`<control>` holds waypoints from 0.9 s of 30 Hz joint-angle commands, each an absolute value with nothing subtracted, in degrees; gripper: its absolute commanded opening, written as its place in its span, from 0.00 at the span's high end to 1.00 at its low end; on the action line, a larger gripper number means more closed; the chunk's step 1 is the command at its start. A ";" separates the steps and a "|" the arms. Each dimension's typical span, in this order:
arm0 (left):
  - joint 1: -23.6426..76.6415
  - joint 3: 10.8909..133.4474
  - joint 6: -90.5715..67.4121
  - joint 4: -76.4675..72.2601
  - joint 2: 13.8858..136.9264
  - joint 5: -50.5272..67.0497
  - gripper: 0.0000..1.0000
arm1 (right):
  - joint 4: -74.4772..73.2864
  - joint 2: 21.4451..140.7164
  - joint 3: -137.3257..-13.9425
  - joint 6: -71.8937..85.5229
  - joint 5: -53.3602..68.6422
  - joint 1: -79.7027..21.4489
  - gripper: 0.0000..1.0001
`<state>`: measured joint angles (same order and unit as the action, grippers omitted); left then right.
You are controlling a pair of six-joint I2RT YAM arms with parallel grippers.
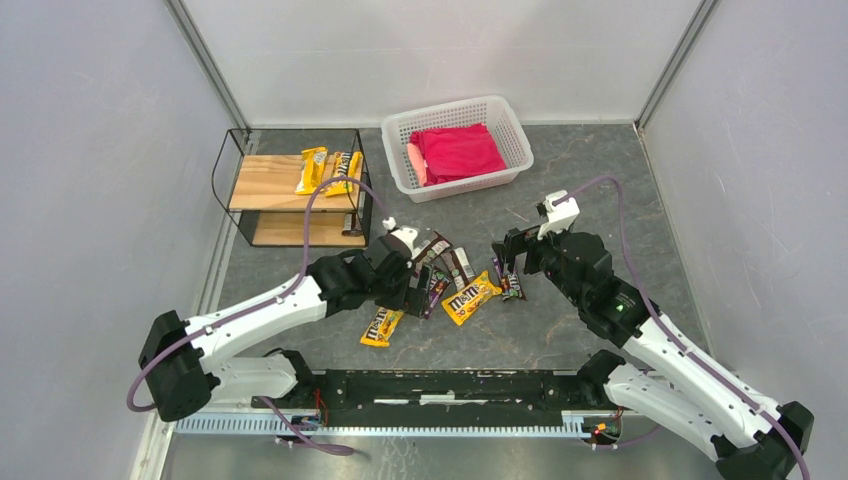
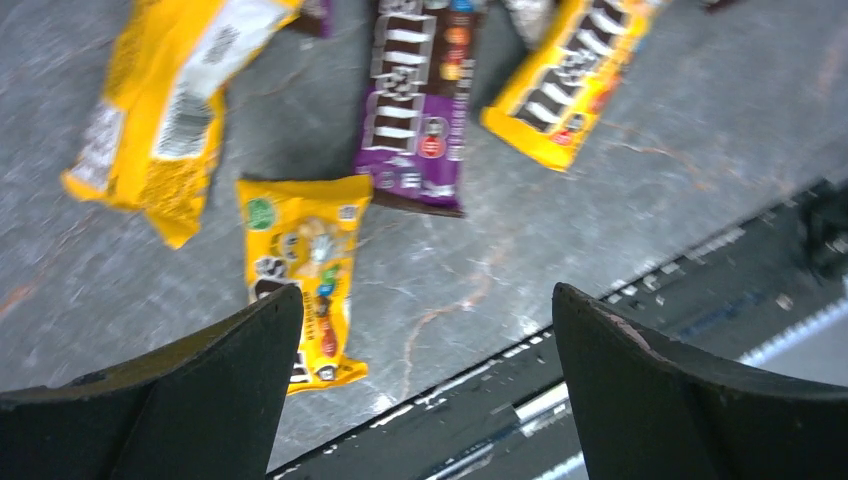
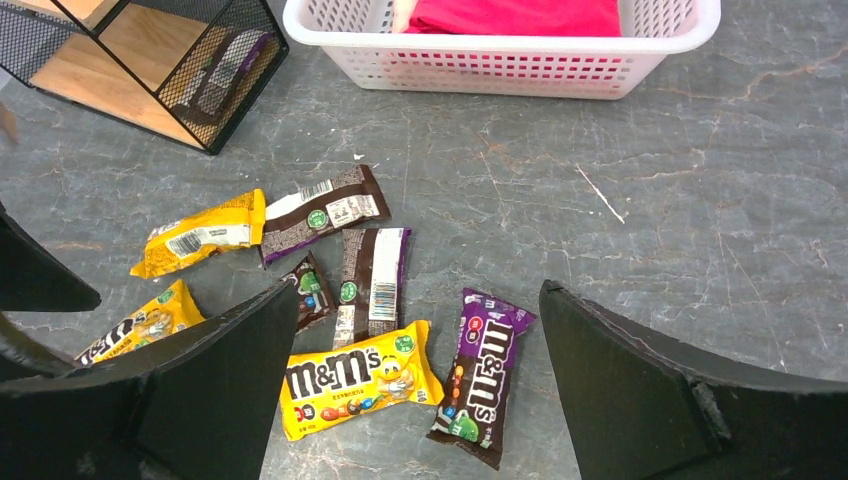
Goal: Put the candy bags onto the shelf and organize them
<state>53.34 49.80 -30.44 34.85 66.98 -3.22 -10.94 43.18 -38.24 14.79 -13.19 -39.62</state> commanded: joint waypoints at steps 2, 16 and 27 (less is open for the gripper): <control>52.19 48.36 -37.35 39.38 70.14 -14.75 0.00 | -10.42 41.19 -37.55 17.61 -15.41 -39.49 0.02; 45.77 40.63 -42.43 37.31 75.34 -9.53 0.00 | -10.94 39.15 -36.12 13.43 -18.89 -39.52 0.02; 53.49 41.07 -50.91 35.56 78.50 -9.09 0.22 | -7.68 38.28 -32.50 10.44 -16.38 -39.53 0.02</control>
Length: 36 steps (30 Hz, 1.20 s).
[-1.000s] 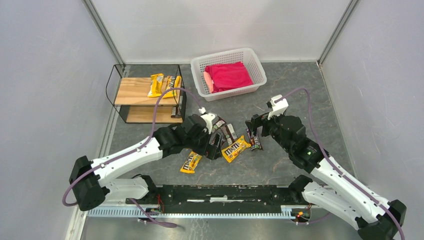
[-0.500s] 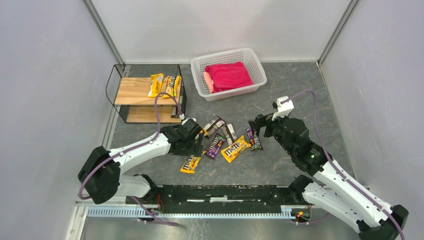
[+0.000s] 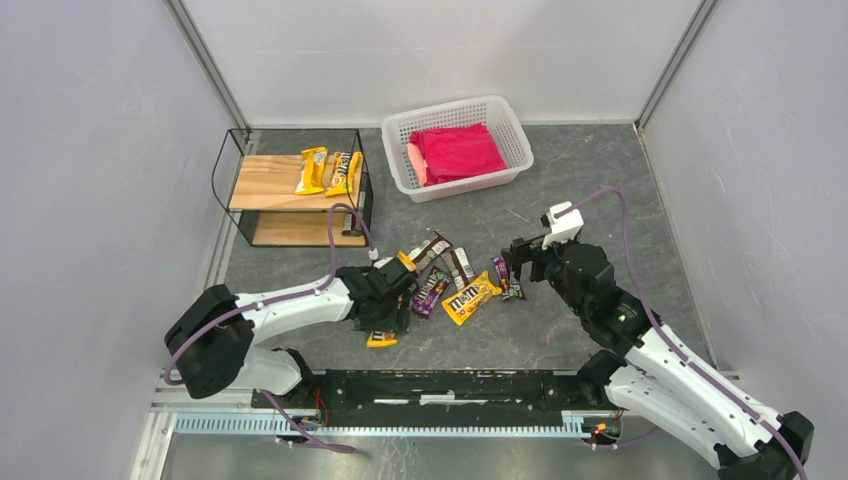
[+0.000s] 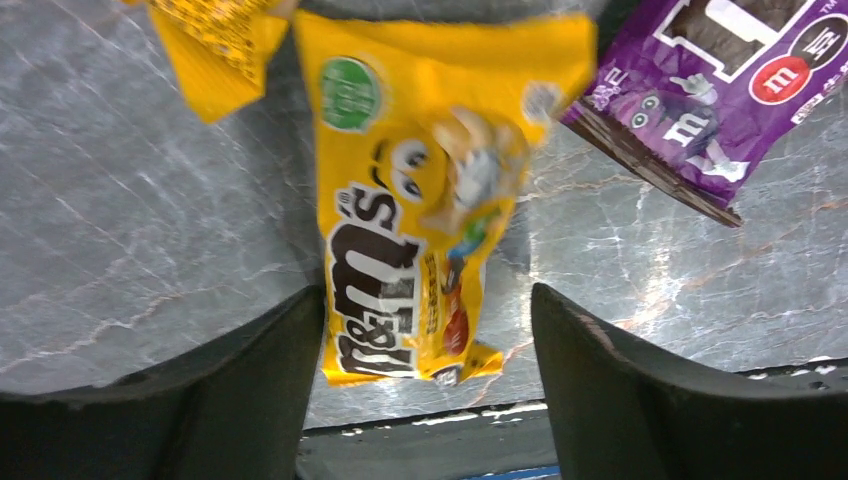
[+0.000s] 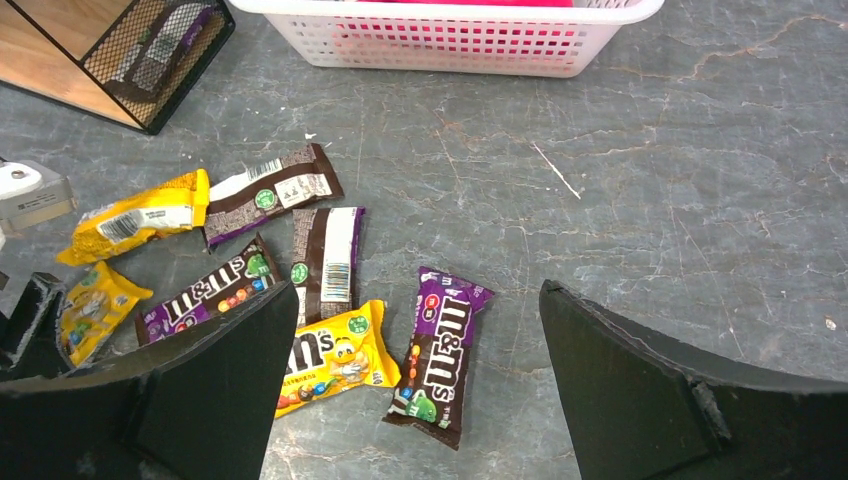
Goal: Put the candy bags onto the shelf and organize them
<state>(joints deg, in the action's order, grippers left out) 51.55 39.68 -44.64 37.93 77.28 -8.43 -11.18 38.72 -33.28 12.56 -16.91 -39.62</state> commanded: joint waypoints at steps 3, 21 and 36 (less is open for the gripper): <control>54.24 43.43 -52.18 37.30 80.78 -11.12 0.32 | -6.96 38.07 -32.08 9.85 -15.89 -39.47 0.02; 54.58 45.68 -54.13 39.43 83.23 -16.78 0.28 | -5.24 35.51 -29.77 8.64 -10.76 -39.48 0.02; 54.66 52.86 -47.61 43.71 76.35 -17.29 0.58 | -5.63 34.37 -29.98 6.56 -11.38 -39.46 0.02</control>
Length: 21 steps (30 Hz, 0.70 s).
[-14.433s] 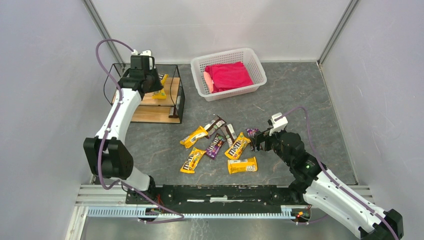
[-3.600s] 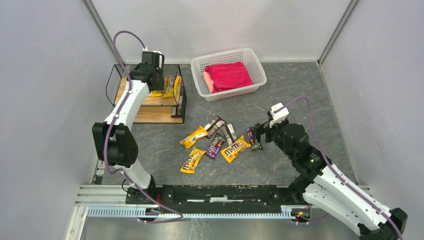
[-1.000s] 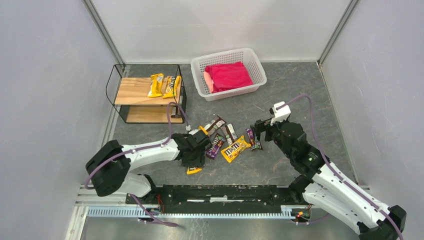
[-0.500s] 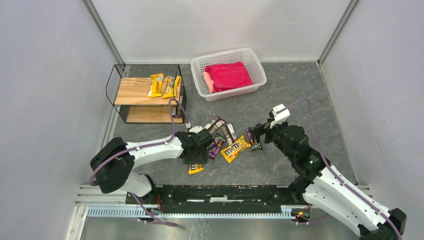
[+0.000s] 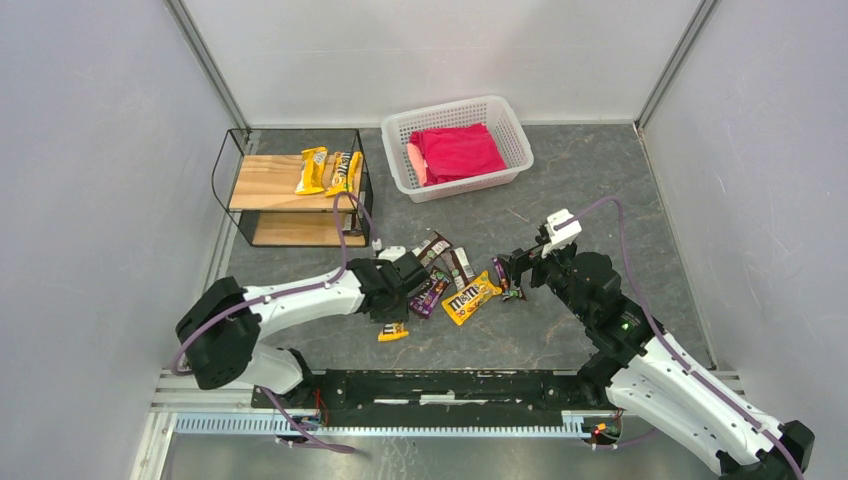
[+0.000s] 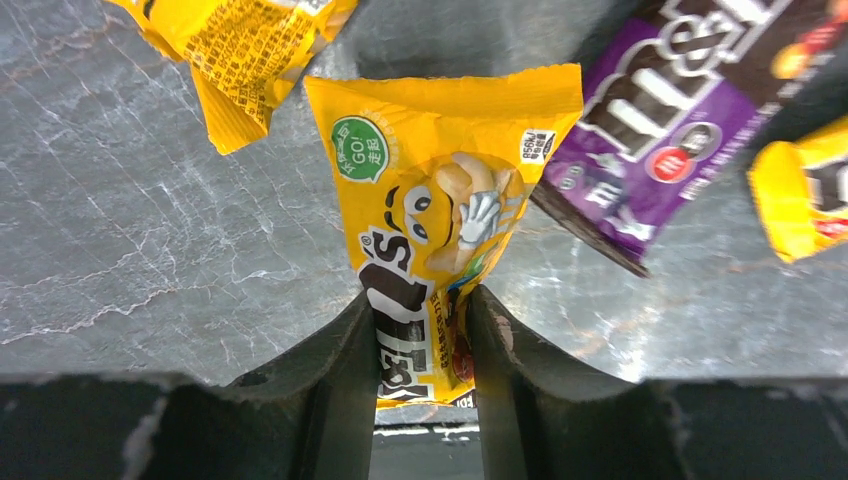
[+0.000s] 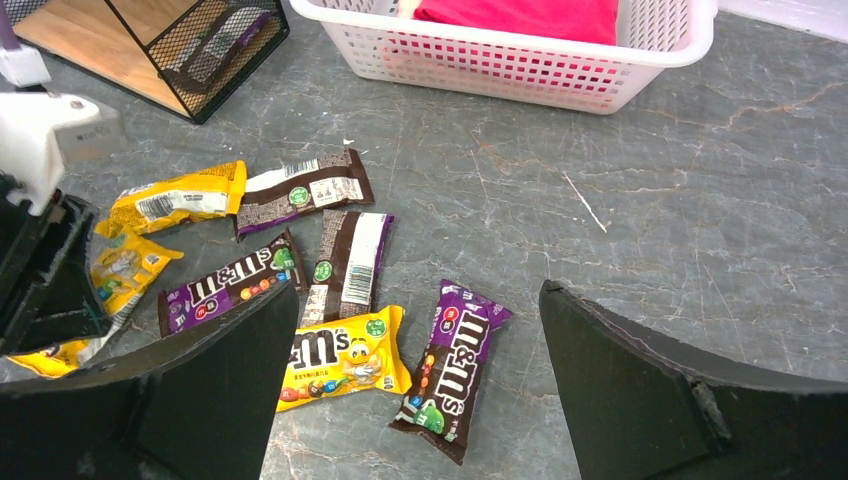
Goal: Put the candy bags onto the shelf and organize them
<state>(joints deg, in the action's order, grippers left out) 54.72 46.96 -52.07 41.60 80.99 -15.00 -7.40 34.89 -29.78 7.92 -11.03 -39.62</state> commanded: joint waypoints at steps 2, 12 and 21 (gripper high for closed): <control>54.67 55.96 -44.87 45.57 74.19 -17.92 0.58 | -5.71 34.39 -29.90 6.42 -11.51 -39.51 0.02; 49.19 82.07 -27.01 55.67 73.56 -25.23 0.60 | -5.71 35.23 -30.02 6.55 -11.43 -39.51 0.02; 32.12 108.38 -10.22 57.92 81.25 -21.87 0.64 | -7.01 34.92 -30.68 6.03 -12.30 -39.54 0.02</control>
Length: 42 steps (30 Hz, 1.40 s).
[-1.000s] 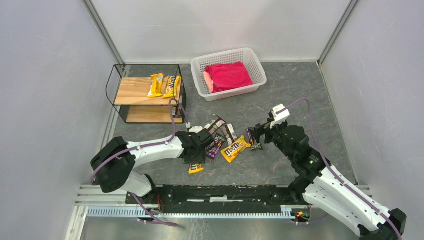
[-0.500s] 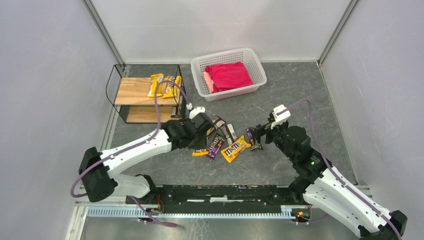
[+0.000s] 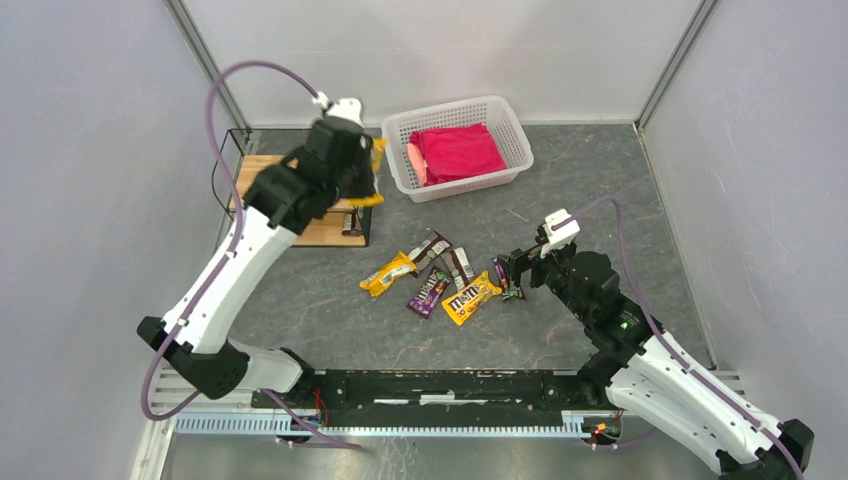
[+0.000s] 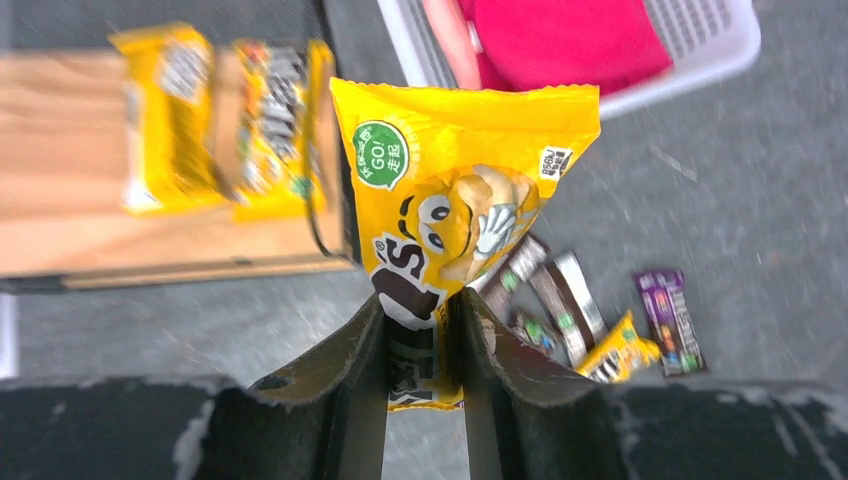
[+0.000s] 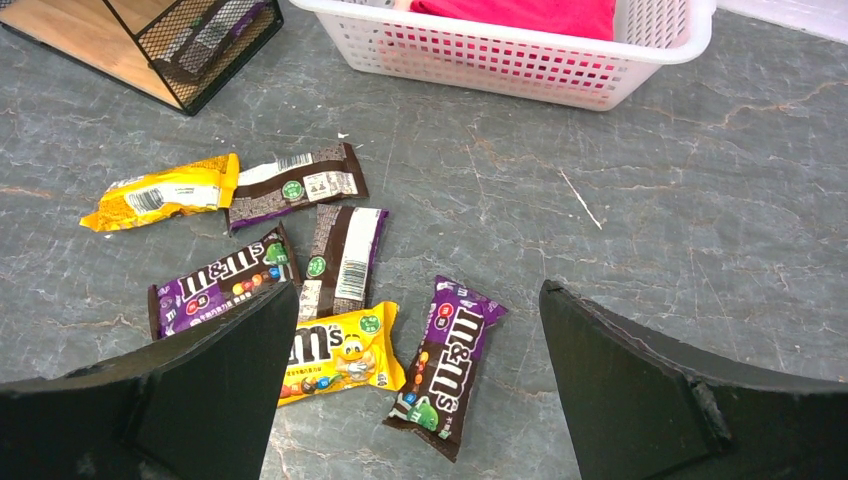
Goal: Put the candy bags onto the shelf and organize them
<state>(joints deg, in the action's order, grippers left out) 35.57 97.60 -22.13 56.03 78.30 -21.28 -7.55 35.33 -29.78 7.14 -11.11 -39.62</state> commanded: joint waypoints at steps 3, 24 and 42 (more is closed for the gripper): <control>29.15 112.61 -5.92 58.66 83.37 -28.71 0.64 | -7.68 34.39 -30.59 6.33 -12.50 -39.47 0.02; 2.72 87.32 3.29 33.37 82.95 -28.94 0.66 | -8.26 34.76 -30.59 4.99 -10.97 -41.55 0.02; 1.49 81.38 2.94 29.26 89.85 -23.85 0.68 | -7.21 36.48 -30.41 4.77 -11.48 -42.36 0.02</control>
<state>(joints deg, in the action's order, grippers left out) 1.93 81.73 1.34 32.64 89.34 -25.08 -8.73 36.23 -29.78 5.61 -10.76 -42.02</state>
